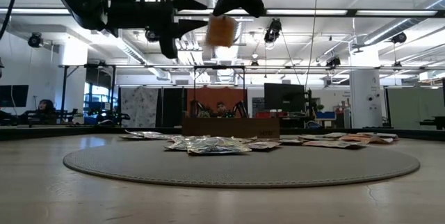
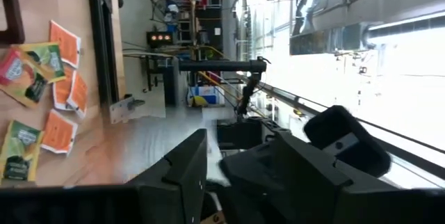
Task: Pick & Place Tea
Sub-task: Put the white tea bag into the left section of the wooden organizer
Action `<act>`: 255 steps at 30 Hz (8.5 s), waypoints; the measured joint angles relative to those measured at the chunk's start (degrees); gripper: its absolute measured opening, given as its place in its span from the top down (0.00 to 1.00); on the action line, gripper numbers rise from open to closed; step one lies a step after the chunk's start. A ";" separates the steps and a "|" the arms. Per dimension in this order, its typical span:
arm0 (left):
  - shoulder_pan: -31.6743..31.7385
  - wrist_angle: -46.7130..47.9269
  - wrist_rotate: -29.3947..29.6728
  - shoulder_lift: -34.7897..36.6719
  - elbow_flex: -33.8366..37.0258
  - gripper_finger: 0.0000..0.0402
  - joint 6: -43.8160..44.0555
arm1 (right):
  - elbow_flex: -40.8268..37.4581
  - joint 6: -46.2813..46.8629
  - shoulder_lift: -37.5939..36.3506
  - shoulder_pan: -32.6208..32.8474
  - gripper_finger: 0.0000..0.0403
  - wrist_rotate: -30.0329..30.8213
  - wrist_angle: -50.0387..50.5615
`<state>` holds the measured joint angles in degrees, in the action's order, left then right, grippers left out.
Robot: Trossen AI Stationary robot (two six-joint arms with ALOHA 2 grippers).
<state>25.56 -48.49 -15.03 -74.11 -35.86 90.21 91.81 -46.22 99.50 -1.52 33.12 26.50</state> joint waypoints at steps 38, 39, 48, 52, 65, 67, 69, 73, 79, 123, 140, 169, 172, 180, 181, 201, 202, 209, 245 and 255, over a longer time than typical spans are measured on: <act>0.20 5.40 0.79 -0.30 0.53 0.59 0.47 | 0.00 0.96 0.04 -2.14 0.98 -0.58 0.13; 0.19 5.38 0.76 -0.37 0.53 0.59 1.24 | 0.00 0.63 0.04 -2.16 0.98 -0.56 0.06; -0.14 5.14 0.74 -0.55 0.53 0.59 4.89 | -0.11 -1.41 0.04 -2.71 0.98 0.16 0.40; 0.13 5.16 0.72 -0.55 0.53 0.59 4.65 | -0.17 -1.77 0.04 -3.38 0.98 0.52 1.48; 0.20 6.48 0.73 -0.55 0.53 0.59 2.19 | -0.58 1.69 0.04 -5.16 0.98 0.14 2.07; 0.20 6.86 0.74 -0.55 0.53 0.59 1.66 | -0.87 1.73 0.04 -5.42 0.98 -0.09 2.04; 0.20 7.29 0.75 -0.55 0.53 0.59 1.21 | -1.22 1.75 0.04 -5.56 0.98 -0.78 2.03; 0.20 8.14 0.98 -0.55 0.53 0.59 0.48 | -1.87 1.72 0.04 -5.88 0.98 -2.05 1.85; 0.20 8.44 1.45 -0.55 0.53 0.59 -0.11 | -3.36 1.80 0.04 -6.43 0.98 -2.29 1.77; 0.20 8.75 2.69 -0.55 0.53 0.59 -0.63 | -3.87 3.13 0.04 -7.13 0.98 -3.60 1.55; -0.15 11.48 2.71 -0.63 0.51 0.59 9.40 | -3.87 3.82 0.04 -6.99 0.98 -1.54 -0.24; 0.02 13.86 3.75 -0.61 -0.60 0.59 5.78 | -3.87 14.65 -0.22 -0.57 0.98 -2.30 -5.25; 0.02 17.50 0.72 -0.61 -0.54 0.59 -1.39 | -3.87 28.28 -0.39 -1.04 0.98 -5.99 0.99; -2.21 33.45 -0.22 -0.59 -0.49 0.59 -36.34 | -8.00 60.57 3.50 -3.89 0.97 -28.50 9.36; -2.57 35.05 0.34 -0.59 -0.49 0.59 -40.63 | -9.05 62.74 4.43 -3.85 0.96 -29.98 8.65; -12.84 46.21 22.01 -0.55 -0.43 0.59 -83.44 | -31.94 124.94 9.89 -10.22 0.50 -34.07 -32.34; -13.01 46.11 22.36 -0.68 -0.43 0.59 -84.23 | -32.35 125.84 10.29 -10.48 0.50 -34.78 -34.60; -12.57 41.89 22.58 -5.60 -0.43 0.59 -92.80 | -32.02 129.15 14.28 -11.11 0.50 -37.35 -36.91; -11.17 36.93 23.02 -22.30 -3.47 0.59 -92.18 | -25.73 126.49 16.82 -14.58 0.50 -32.76 -31.05; -11.17 36.30 19.93 -22.52 -3.42 0.59 -87.18 | -25.68 127.47 16.00 -14.62 0.50 -35.72 -28.07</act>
<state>14.39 -12.19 4.91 -96.62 -39.29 3.03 66.13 81.25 115.50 -16.14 -2.60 -1.56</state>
